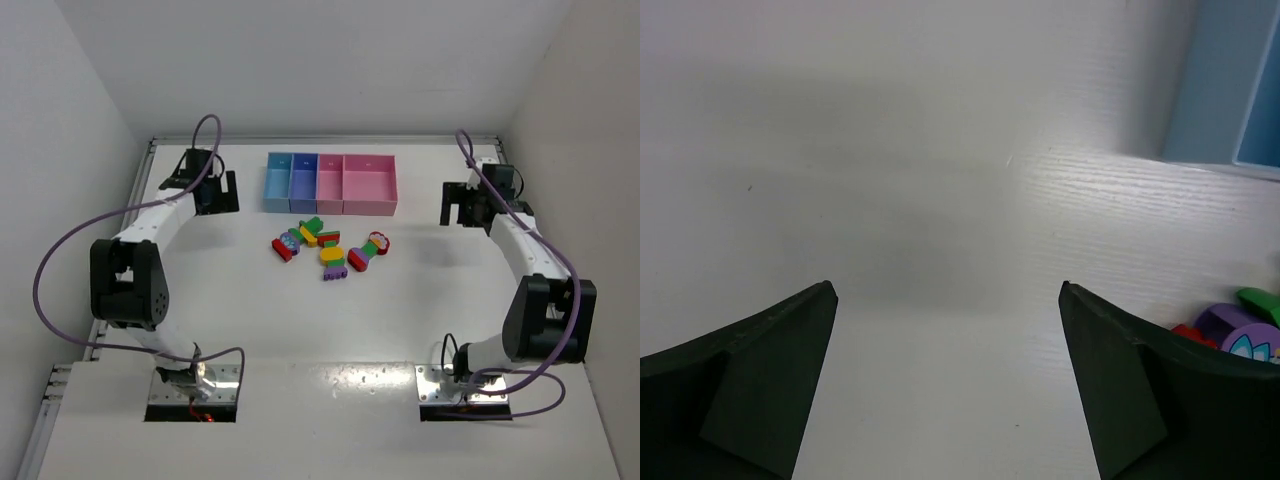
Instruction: Sort the legos into containers by color
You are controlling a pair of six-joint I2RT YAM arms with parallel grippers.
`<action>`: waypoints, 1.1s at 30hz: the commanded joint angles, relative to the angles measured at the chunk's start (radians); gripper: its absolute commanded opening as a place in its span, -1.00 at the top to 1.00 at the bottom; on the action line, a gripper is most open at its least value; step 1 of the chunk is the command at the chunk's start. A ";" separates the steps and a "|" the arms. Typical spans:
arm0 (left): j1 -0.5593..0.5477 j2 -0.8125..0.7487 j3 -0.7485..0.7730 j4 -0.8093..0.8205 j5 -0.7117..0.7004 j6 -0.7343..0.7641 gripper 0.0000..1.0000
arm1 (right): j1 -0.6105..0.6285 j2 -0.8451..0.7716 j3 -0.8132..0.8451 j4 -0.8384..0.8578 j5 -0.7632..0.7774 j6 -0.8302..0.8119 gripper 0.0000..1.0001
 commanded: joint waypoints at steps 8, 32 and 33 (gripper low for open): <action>-0.069 -0.249 -0.115 0.076 0.291 0.263 -1.00 | 0.000 -0.039 0.008 -0.083 -0.235 -0.145 -0.98; -0.447 0.061 -0.123 0.205 0.188 0.281 -1.00 | 0.000 -0.016 0.076 -0.121 -0.283 -0.213 -0.98; -0.447 0.083 -0.109 0.205 0.202 0.295 -1.00 | 0.000 -0.016 0.076 -0.121 -0.283 -0.213 -0.98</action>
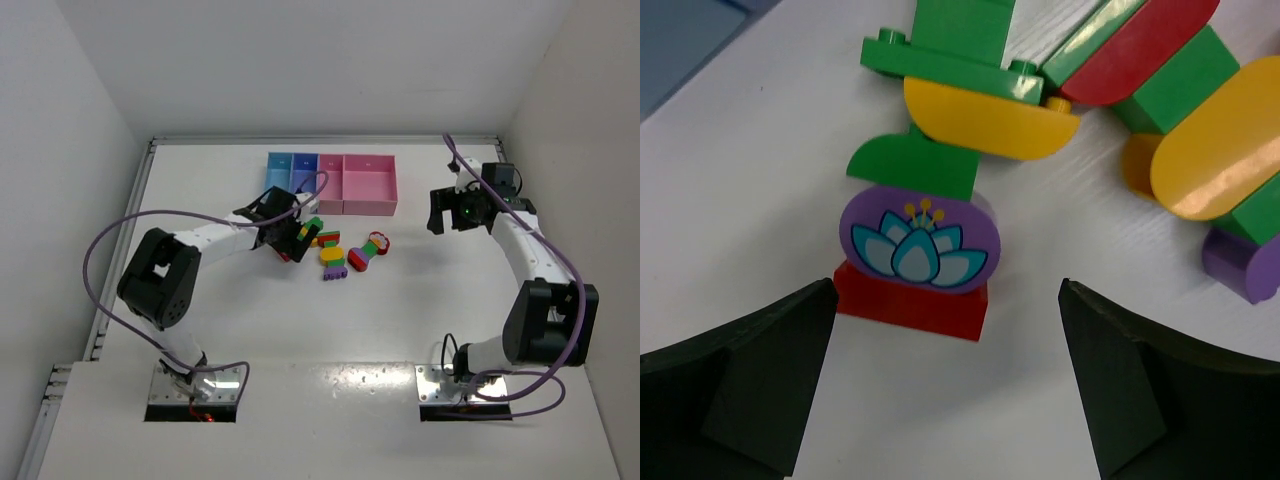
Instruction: Sort the legos into containers by color
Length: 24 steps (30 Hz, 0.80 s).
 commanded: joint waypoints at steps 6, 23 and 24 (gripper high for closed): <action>0.015 0.089 0.107 0.054 0.053 0.124 -1.00 | -0.004 -0.009 0.033 0.005 -0.017 -0.016 -0.98; 0.074 0.184 0.175 0.005 0.125 0.232 -0.66 | -0.013 0.019 0.053 0.005 -0.017 -0.025 -0.98; 0.074 0.193 0.175 0.005 0.125 0.242 -0.63 | -0.013 0.019 0.053 0.005 -0.017 -0.025 -0.98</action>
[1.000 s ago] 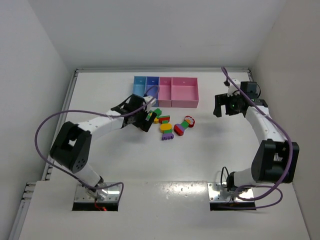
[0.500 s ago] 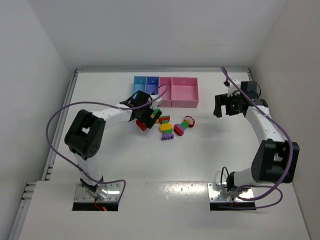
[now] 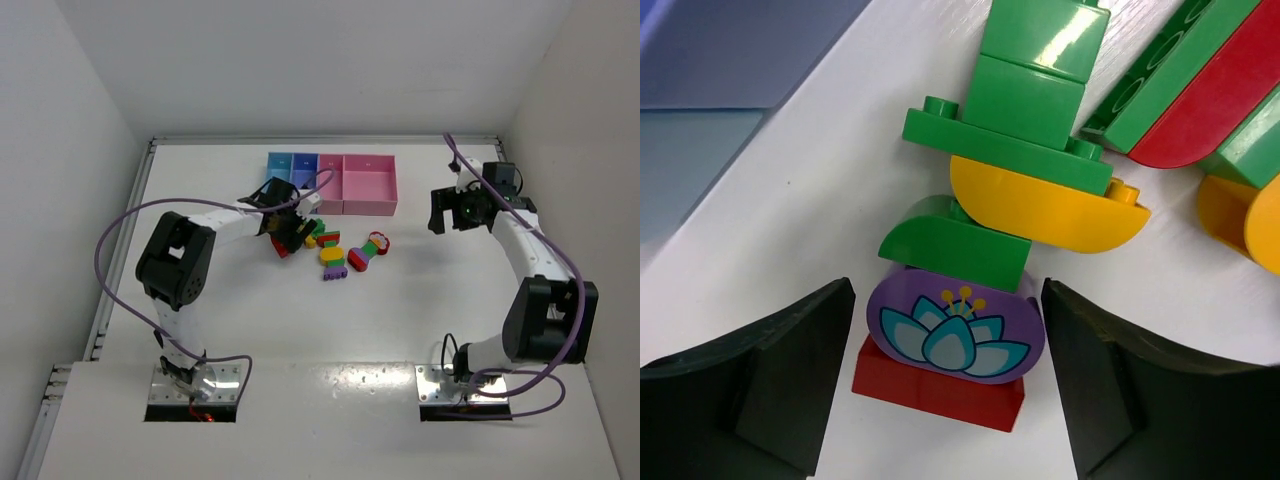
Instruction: Sort the legos into containers by color
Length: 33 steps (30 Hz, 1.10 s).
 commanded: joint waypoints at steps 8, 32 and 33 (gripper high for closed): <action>0.017 -0.027 0.036 -0.012 0.099 0.056 -0.13 | -0.006 0.016 0.045 0.011 -0.015 -0.025 -0.98; -0.058 -0.403 -0.142 -0.012 0.219 -0.024 0.30 | 0.150 0.123 0.045 0.157 -0.616 0.414 -0.98; -0.058 -0.404 -0.142 -0.012 0.219 -0.024 0.30 | 0.160 0.137 0.055 0.180 -0.627 0.445 -0.98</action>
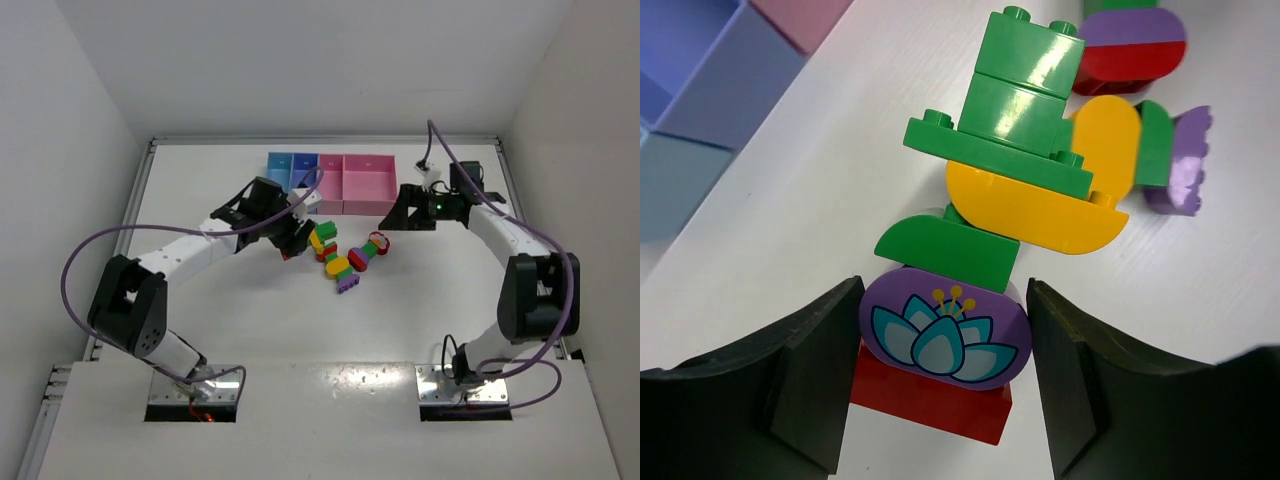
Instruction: Sort the legos into containers by color
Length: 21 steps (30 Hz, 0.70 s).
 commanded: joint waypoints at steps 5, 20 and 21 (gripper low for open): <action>-0.075 -0.081 0.005 0.022 0.000 -0.022 0.32 | 0.061 0.120 0.112 0.231 -0.224 0.317 -0.98; -0.138 -0.124 0.036 0.058 -0.018 -0.031 0.32 | 0.161 0.227 0.104 0.420 -0.513 0.484 -0.85; -0.148 -0.124 0.045 0.058 -0.027 -0.040 0.34 | 0.173 0.236 0.104 0.420 -0.513 0.484 -0.85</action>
